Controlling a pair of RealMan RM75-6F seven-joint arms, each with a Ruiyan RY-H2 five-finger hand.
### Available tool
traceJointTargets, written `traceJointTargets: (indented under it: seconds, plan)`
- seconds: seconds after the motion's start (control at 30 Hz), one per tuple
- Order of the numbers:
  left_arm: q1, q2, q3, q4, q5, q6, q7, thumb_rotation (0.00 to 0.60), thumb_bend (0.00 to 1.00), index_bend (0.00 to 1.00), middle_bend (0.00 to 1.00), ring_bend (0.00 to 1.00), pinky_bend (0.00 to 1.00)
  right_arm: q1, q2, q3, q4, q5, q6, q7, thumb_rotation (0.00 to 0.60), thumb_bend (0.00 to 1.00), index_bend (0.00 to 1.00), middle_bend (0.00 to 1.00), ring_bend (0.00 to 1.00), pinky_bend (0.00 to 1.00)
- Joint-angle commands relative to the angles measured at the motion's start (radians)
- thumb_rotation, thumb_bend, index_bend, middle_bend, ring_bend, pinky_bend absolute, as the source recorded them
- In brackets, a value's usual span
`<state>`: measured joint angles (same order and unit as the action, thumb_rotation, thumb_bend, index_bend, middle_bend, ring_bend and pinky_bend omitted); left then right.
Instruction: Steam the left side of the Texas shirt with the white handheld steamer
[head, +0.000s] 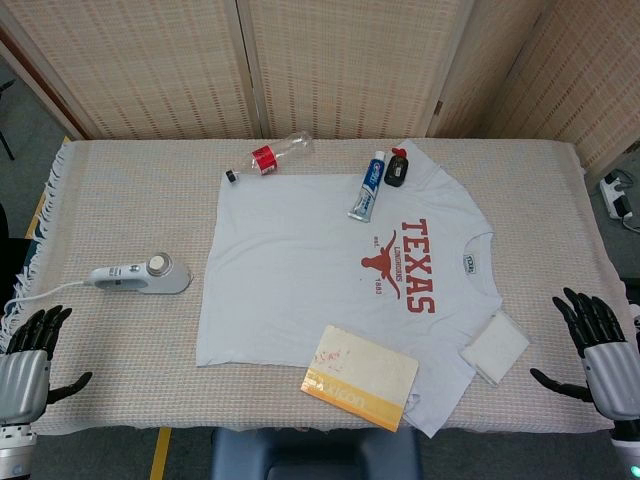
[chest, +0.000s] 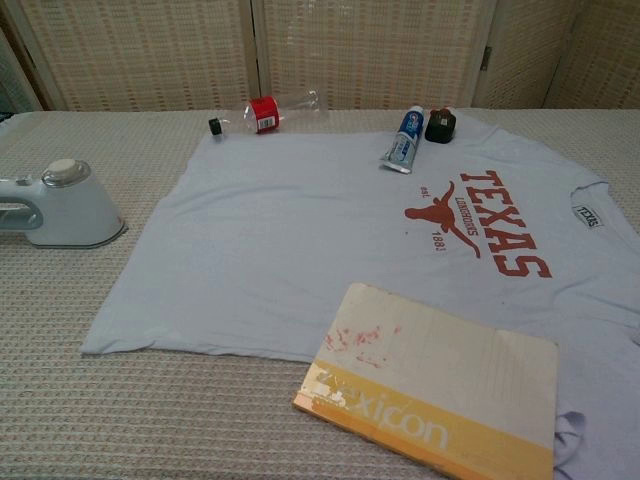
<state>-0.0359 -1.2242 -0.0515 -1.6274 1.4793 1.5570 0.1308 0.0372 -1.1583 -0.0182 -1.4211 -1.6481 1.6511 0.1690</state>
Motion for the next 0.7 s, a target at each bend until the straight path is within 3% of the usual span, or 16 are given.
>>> traceJointTargets:
  seconds: [0.03, 0.4, 0.6, 0.7]
  plan:
    - [0.0, 0.002, 0.0, -0.003, -0.004, -0.004, 0.002, 0.6, 0.05, 0.16, 0.14, 0.1, 0.18, 0.007, 0.0, 0.002, -0.001, -0.006, -0.01, -0.004, 0.49, 0.0, 0.0, 0.0, 0.0, 0.05]
    - [0.004, 0.019, 0.01, -0.014, -0.01, -0.019, -0.017, 0.6, 0.05, 0.16, 0.15, 0.1, 0.18, 0.048, 0.036, -0.008, -0.044, -0.018, -0.104, -0.01, 0.493, 0.02, 0.0, 0.0, 0.0, 0.05]
    - [0.0, 0.025, 0.007, -0.022, -0.004, -0.021, -0.02, 0.6, 0.05, 0.16, 0.16, 0.11, 0.18, 0.069, 0.064, -0.024, -0.075, -0.027, -0.155, 0.025, 0.496, 0.43, 0.0, 0.0, 0.0, 0.05]
    - [-0.016, 0.023, -0.009, -0.024, -0.005, -0.03, -0.033, 0.6, 0.05, 0.16, 0.17, 0.12, 0.18, 0.077, 0.073, -0.028, -0.081, -0.032, -0.17, 0.037, 0.497, 0.55, 0.0, 0.0, 0.0, 0.05]
